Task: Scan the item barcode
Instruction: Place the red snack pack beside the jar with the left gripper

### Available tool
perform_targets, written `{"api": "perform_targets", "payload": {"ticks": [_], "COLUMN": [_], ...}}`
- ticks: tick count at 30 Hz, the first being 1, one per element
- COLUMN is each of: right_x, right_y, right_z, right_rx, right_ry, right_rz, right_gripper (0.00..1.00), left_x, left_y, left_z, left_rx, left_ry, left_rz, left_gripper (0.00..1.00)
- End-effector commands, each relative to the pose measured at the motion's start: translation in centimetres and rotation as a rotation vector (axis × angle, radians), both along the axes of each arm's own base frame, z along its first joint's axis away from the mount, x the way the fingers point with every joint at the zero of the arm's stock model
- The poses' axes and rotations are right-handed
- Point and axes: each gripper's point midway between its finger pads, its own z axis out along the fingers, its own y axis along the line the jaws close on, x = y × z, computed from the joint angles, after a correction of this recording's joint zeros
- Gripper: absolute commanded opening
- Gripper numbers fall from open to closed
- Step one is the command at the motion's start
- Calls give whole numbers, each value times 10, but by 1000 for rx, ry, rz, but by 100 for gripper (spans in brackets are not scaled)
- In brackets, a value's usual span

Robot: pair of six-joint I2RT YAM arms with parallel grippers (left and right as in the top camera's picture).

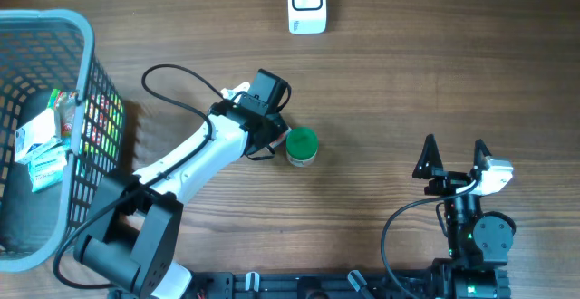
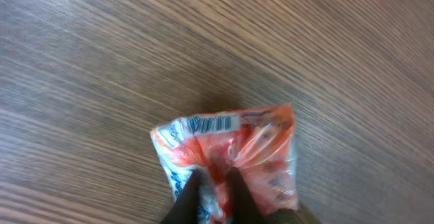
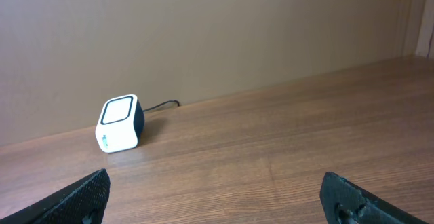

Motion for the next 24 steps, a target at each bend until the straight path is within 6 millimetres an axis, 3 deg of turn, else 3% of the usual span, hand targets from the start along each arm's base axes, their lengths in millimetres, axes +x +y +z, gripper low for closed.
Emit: {"api": "perform_targets", "payload": {"ticks": [1, 2, 3, 5, 6, 11, 13, 14, 17, 19, 21, 24], "right_x": [0, 0, 0, 0, 0, 0, 0, 0, 0, 0, 0, 0], "right_y": [-3, -3, -3, -3, -3, -3, -3, -3, -3, -3, -3, -3], "right_z": [2, 2, 2, 2, 2, 2, 2, 2, 2, 2, 2, 2], "right_rx": [14, 14, 14, 14, 14, 14, 14, 14, 14, 14, 14, 14], "right_ry": [-10, -10, -10, -10, -10, -10, -10, -10, -10, -10, -10, -10], "right_rz": [-17, -17, -17, -17, -17, -17, -17, -17, -17, -17, -17, -17], "right_gripper": [100, 100, 100, 100, 100, 100, 100, 100, 100, 100, 100, 100], "left_x": [0, 0, 2, 7, 11, 27, 27, 25, 13, -10, -37, -62], "left_y": [-7, -5, -2, 6, 16, 74, 112, 132, 189, 247, 293, 331], "left_z": [12, 20, 32, 56, 80, 231, 296, 317, 348, 355, 349, 326], "left_rx": [-21, -4, 25, 86, 144, 323, 338, 339, 325, 310, 278, 177], "left_ry": [5, 11, 9, -5, -23, -232, -358, -399, -452, -440, -384, -270], "left_rz": [-33, -54, -73, -70, -50, 99, 222, 284, 459, 667, 848, 997], "left_gripper": [55, 74, 100, 100, 100, 100, 100, 100, 100, 100, 100, 100]}}
